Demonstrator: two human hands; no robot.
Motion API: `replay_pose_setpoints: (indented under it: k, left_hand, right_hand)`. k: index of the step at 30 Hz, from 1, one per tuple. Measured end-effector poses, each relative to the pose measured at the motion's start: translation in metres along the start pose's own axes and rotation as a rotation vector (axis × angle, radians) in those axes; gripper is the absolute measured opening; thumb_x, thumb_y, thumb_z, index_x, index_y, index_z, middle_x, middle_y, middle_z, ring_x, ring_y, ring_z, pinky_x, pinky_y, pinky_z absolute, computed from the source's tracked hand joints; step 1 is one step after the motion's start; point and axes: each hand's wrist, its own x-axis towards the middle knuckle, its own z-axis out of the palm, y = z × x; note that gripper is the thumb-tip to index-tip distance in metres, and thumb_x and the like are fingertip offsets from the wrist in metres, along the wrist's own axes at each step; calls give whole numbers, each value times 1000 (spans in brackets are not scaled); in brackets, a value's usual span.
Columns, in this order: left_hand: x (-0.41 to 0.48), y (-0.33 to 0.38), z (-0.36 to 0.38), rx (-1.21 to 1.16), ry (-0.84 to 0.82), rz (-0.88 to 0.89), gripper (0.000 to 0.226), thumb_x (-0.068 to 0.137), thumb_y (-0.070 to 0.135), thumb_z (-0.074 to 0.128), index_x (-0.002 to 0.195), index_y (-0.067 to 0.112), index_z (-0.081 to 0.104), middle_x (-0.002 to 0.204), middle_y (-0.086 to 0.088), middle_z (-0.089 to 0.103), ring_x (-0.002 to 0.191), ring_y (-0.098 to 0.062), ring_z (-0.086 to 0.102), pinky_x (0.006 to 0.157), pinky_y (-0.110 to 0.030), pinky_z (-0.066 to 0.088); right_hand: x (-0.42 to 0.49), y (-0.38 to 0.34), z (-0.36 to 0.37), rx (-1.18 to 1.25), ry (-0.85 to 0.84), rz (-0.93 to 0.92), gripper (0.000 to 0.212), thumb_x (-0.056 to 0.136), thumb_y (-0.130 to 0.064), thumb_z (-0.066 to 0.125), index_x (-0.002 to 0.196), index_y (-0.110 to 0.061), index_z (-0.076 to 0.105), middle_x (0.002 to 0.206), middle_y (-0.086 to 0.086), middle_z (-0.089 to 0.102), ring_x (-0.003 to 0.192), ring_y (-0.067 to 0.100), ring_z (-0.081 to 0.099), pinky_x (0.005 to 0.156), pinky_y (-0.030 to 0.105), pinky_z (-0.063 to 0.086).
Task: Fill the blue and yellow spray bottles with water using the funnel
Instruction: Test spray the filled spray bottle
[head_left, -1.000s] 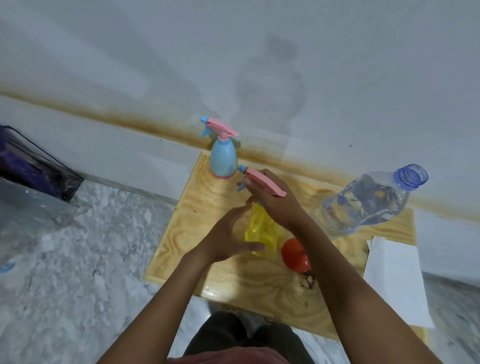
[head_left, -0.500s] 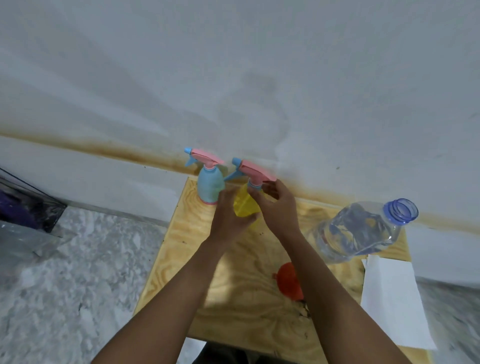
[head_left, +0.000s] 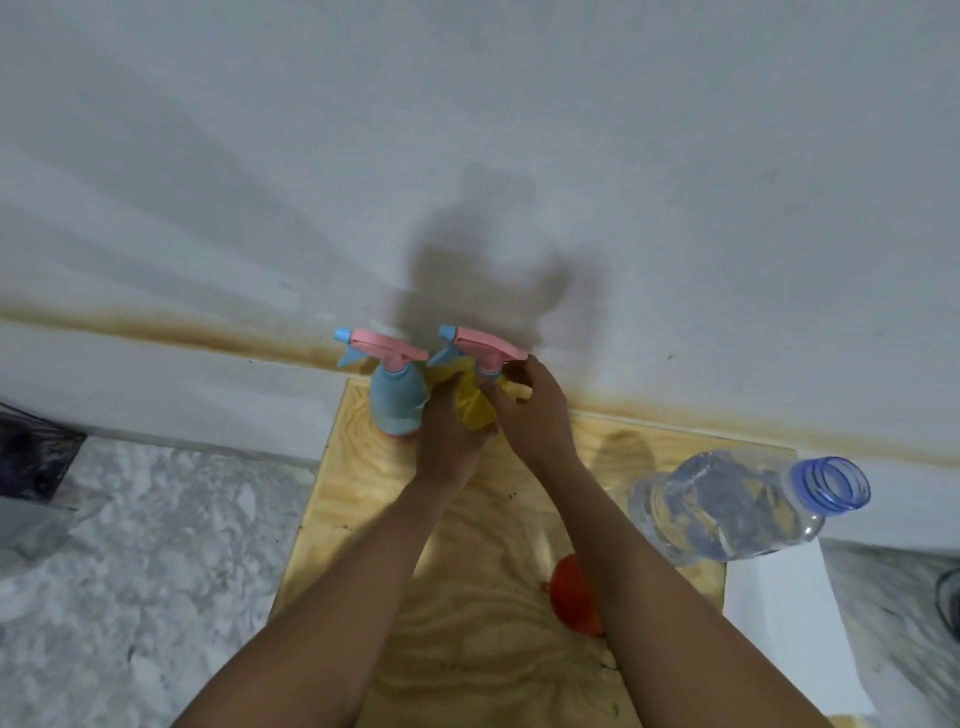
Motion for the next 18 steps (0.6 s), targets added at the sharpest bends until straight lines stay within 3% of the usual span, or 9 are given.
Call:
replay_pose_setpoints:
  k: [4,8,14,18]
  left_hand:
    - [-7,-1,-2,-36,-5,34,57,78,18,78,128,18,51,118,2,62,111,-15,58,95,-32,50]
    - [-13,2,-6,-100,-2,37,57,79,20,77,130,20,50,120,5,61,113,-9,56,95,-28,47]
    - [-14,-3,-5,-123,-45,-12,79,69,47,79,136,25,44,130,4,59,122,-16,57,100,-44,51]
    - [-31,3,-14,-98,-14,-19,79,68,41,80,135,21,43,127,0,56,118,-18,57,96,-42,52]
  right_hand:
    - [-10,1,1,-75,19,1,40,85,-44,72,118,-23,61,101,-10,66,89,4,61,76,30,56]
    - [-18,3,-2,-86,1,-10,41,87,-45,69,120,-23,60,103,-10,65,93,5,62,81,32,56]
    - [-36,-1,-22,-107,-6,-27,33,93,-37,64,124,-28,60,113,-13,65,100,1,62,87,32,56]
    - [-62,-4,-43,-73,-3,-61,27,93,-30,65,120,-29,63,109,-14,66,95,-1,64,83,29,56]
